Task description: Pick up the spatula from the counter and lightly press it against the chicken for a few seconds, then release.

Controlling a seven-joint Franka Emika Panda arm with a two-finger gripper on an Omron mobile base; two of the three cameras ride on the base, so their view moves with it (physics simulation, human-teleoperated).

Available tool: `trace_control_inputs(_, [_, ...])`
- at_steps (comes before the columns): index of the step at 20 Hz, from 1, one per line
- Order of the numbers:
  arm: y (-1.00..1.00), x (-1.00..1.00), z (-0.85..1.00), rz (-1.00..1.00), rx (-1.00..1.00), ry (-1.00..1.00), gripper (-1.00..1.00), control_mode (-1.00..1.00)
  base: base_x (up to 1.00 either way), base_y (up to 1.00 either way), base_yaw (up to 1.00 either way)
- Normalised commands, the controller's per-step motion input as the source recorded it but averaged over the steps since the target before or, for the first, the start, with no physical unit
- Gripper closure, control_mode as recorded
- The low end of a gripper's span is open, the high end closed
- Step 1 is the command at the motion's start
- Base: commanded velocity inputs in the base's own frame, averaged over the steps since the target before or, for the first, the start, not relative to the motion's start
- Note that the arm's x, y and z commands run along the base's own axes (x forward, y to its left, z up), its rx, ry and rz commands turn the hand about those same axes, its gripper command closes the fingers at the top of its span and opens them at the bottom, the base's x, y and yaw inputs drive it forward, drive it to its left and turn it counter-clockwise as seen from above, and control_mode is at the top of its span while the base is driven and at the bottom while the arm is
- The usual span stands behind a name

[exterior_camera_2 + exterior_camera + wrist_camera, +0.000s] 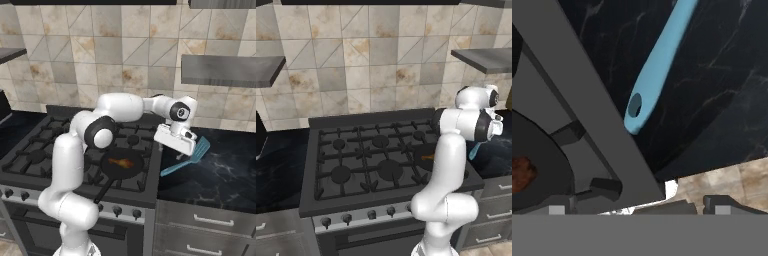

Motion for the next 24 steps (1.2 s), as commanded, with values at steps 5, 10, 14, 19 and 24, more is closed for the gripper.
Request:
trace_control_inputs(5, [0.00,0.20,-0.11,0.00,0.01,0.03,-1.00,-1.00,0.00,0.00,0.00])
trace_control_inputs(10, [0.00,0.19,-0.31,0.00,0.00,0.03,-1.00,-1.00,0.00,0.00,0.00])
trace_control_inputs(14, [0.00,0.17,-0.39,0.00,0.00,0.04,-1.00,-1.00,0.00,0.00,0.00])
trace_control_inputs(19, [0.00,0.09,-0.21,0.00,0.00,0.00,-1.00,-1.00,0.00,0.00,0.00])
trace_control_inputs(24, [-0.05,0.08,-0.04,-0.01,0.00,-0.05,-1.00,-1.00,0.00,0.00,0.00])
